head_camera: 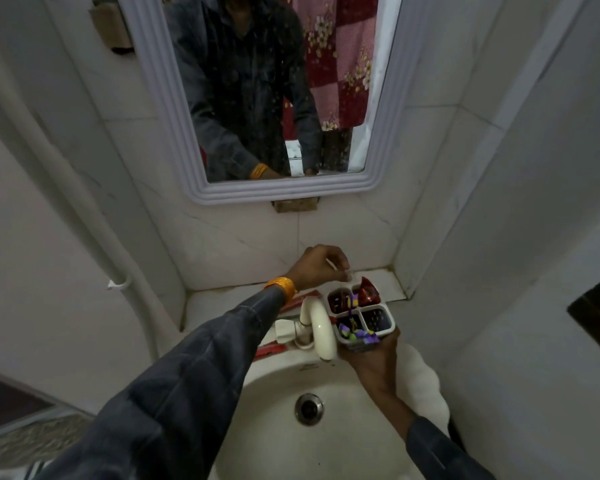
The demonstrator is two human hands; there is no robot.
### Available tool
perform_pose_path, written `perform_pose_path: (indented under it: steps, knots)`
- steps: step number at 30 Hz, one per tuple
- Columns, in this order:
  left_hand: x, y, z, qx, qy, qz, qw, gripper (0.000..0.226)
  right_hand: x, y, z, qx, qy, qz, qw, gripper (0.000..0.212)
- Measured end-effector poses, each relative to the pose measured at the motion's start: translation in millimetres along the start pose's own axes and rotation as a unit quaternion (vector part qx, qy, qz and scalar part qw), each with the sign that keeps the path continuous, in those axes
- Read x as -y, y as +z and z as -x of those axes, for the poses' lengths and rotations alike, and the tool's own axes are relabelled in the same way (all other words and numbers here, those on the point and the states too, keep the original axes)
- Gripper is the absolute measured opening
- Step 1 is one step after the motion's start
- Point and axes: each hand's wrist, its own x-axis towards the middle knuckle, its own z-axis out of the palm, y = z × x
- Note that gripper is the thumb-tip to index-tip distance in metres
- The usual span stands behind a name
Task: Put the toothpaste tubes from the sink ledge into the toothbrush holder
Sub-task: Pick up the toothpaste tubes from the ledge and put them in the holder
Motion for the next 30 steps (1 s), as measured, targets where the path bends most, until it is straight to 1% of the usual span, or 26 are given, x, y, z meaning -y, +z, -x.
perform_pose_path:
  steps: [2,4,5,7,9,11,13,16,20,23,25,27,28,30]
  knots:
    - [16.9,-4.7,8.0,-0.040,-0.018,-0.047,0.998,0.014,-3.8,-3.6,-2.0,-0.006,-0.001,0.009,1.000,0.110]
    - [47.3,-7.6,28.4,-0.060,-0.064,-0.130,0.988,0.010,-2.3,-4.2,-1.7,0.003,-0.009,0.011,1.000,0.109]
    - [63.8,-8.4,42.5,-0.046,-0.100,-0.171,0.979,0.011,-0.9,-3.2,-0.4,0.007,-0.011,0.008,1.000,0.109]
    - [99.1,-3.8,71.0,0.019,-0.174,-0.239,0.955,0.016,-0.8,-0.6,0.9,0.011,-0.006,-0.007,1.000,0.109]
    - [121.9,8.8,94.8,0.082,-0.223,-0.279,0.930,0.034,0.2,1.1,2.6,0.008,-0.001,-0.017,1.000,0.108]
    - [133.2,22.6,108.4,0.097,-0.251,-0.298,0.916,0.050,2.0,1.6,2.6,0.007,0.005,-0.021,1.000,0.107]
    - [135.8,32.5,114.2,0.086,-0.261,-0.306,0.911,0.050,2.3,1.7,2.2,0.006,0.010,-0.016,1.000,0.106]
    - [135.2,34.6,114.8,0.072,-0.247,-0.325,0.910,0.044,2.5,0.2,1.5,0.009,-0.002,-0.003,1.000,0.106]
    - [130.9,13.2,110.9,0.043,-0.233,-0.348,0.907,0.048,4.5,1.4,3.8,0.007,-0.004,-0.003,1.000,0.106]
    - [119.2,-13.9,104.4,-0.005,-0.222,-0.333,0.917,0.045,6.9,2.3,5.9,-0.004,-0.009,-0.004,1.000,0.107]
    - [103.7,-32.7,98.4,-0.047,-0.204,-0.279,0.937,0.044,8.1,2.6,6.4,-0.006,-0.011,-0.007,1.000,0.108]
    - [79.6,-47.1,91.7,-0.084,-0.181,-0.189,0.962,0.037,9.3,2.2,6.3,-0.004,-0.010,-0.007,1.000,0.107]
    - [65.3,-51.3,87.2,-0.096,-0.158,-0.149,0.971,0.033,8.4,1.6,5.4,-0.001,-0.011,-0.006,1.000,0.104]
    - [36.1,-51.7,77.8,-0.114,-0.084,-0.094,0.985,0.031,4.2,0.3,2.5,0.001,-0.007,-0.005,1.000,0.106]
